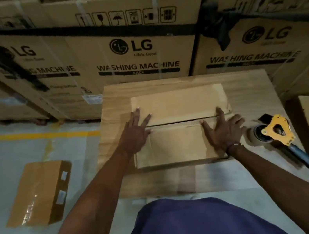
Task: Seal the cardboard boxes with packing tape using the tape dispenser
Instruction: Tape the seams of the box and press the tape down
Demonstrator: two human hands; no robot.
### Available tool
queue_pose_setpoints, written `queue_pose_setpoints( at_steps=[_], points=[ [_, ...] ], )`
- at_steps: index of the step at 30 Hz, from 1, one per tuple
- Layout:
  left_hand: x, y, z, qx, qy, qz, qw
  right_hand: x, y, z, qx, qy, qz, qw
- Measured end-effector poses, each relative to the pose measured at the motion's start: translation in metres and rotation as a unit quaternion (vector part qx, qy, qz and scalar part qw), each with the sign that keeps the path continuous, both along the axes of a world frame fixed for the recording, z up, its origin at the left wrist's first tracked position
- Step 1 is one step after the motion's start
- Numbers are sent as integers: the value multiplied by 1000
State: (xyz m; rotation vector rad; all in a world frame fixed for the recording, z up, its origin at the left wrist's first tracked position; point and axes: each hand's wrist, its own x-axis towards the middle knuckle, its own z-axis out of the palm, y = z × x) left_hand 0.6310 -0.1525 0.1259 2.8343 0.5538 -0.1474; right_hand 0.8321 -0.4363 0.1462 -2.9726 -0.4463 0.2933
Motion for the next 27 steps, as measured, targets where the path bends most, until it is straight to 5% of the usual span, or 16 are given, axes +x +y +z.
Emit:
queue_pose_setpoints(
  at_steps=[4,8,15,22,27],
  points=[
    [13,-10,1,-86,-66,87,990,-15,-11,2,62,-16,-30,997],
    [9,-18,3,-171,-156,140,963,10,-9,8,128,83,-19,988],
    [9,-4,-1,-236,-133,141,952,7,-6,-2,127,48,-20,990],
    [13,-3,-5,-229,-141,133,954,6,-7,-11,143,14,-13,989],
    [24,-11,1,-11,-54,104,993,7,-8,-4,131,7,-12,991]
  ],
)
